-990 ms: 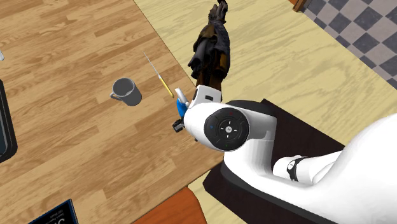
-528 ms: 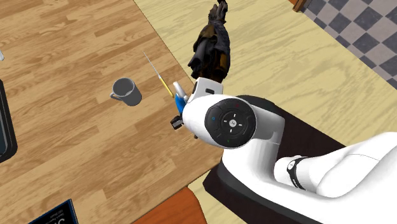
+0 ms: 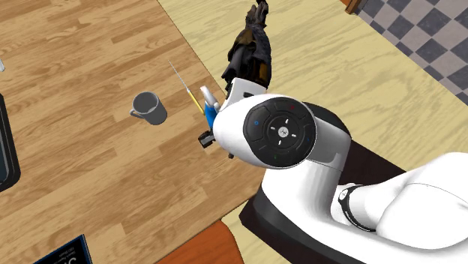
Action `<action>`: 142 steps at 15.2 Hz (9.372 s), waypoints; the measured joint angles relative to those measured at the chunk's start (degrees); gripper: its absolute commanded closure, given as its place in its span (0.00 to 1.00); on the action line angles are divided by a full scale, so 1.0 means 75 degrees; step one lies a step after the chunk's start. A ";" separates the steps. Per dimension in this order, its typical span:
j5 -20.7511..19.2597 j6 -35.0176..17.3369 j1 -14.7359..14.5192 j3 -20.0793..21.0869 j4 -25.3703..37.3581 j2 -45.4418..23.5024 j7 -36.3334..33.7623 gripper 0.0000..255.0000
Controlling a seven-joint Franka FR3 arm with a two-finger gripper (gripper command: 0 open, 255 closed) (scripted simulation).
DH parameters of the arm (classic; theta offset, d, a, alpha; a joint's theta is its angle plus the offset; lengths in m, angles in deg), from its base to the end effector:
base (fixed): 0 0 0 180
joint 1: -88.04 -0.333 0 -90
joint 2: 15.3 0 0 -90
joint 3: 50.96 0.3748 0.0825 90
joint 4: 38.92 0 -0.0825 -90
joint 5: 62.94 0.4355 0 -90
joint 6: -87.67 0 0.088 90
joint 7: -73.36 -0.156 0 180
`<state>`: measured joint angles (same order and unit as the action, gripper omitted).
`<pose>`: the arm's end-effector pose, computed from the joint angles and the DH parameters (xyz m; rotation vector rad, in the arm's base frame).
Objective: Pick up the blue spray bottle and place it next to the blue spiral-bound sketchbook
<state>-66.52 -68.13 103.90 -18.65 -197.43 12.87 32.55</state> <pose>0.4170 0.1043 0.3508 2.9201 -0.5604 0.6961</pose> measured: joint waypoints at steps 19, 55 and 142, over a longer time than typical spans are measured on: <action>0.0460 0.2307 -0.0605 -0.0907 0.1237 0.1058 0.0837 1.00; -0.0116 0.5305 -0.0161 0.0710 0.5636 -0.0517 -0.0667 1.00; -0.7929 0.4979 -0.2791 0.2094 0.8331 -0.8901 -0.7953 0.00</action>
<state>-125.99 -30.79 82.97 -2.95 -134.94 -53.89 -27.10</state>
